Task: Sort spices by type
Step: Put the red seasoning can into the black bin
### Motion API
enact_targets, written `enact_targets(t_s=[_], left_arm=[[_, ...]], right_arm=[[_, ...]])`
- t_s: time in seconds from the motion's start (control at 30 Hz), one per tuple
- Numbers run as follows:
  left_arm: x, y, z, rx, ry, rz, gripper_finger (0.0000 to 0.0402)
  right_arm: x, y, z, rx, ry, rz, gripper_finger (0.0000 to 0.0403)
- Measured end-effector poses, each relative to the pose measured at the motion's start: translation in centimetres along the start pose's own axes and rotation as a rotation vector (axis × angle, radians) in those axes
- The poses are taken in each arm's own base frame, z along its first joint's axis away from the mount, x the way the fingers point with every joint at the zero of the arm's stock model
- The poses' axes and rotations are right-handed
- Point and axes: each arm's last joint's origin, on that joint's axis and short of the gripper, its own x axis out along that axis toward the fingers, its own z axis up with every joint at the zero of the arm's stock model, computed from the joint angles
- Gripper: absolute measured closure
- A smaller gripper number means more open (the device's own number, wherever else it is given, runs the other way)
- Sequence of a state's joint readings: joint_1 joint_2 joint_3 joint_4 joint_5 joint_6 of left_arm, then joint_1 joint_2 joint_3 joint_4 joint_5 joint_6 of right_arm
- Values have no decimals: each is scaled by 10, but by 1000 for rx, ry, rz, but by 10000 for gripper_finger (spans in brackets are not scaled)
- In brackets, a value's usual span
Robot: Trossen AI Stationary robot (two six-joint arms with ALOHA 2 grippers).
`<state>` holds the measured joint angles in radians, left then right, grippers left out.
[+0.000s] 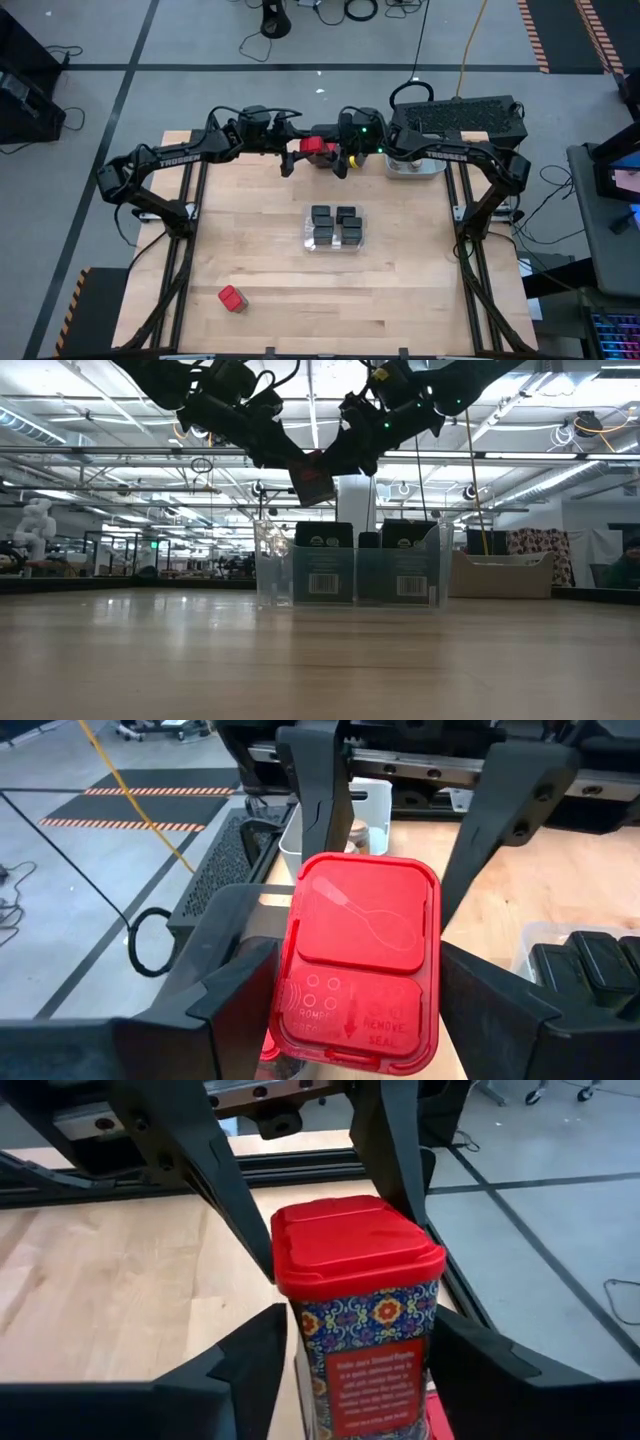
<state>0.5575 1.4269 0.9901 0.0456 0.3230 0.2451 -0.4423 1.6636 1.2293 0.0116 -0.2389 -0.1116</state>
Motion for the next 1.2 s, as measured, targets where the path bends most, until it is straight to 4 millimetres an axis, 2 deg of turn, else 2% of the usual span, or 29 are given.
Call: enact_targets(t_s=[0.33,0.57,0.7,0.83,1.0,1.2], left_arm=[[0,1,0,0,-1,5,145],[-4,12,1,-3,-26,62,145],[-6,17,1,-3,-40,84,145],[-8,23,0,-9,-40,104,145],[-11,28,-6,-36,6,111,145],[-14,26,-25,-285,179,91,145]], right_arm=[[-6,-3,15,16,-33,14,127],[-17,-12,18,47,71,-3,103],[-31,-13,18,65,121,-15,101],[-50,-19,19,75,184,-119,101],[-74,-23,25,101,184,-158,101],[-91,-16,23,177,249,-153,101]])
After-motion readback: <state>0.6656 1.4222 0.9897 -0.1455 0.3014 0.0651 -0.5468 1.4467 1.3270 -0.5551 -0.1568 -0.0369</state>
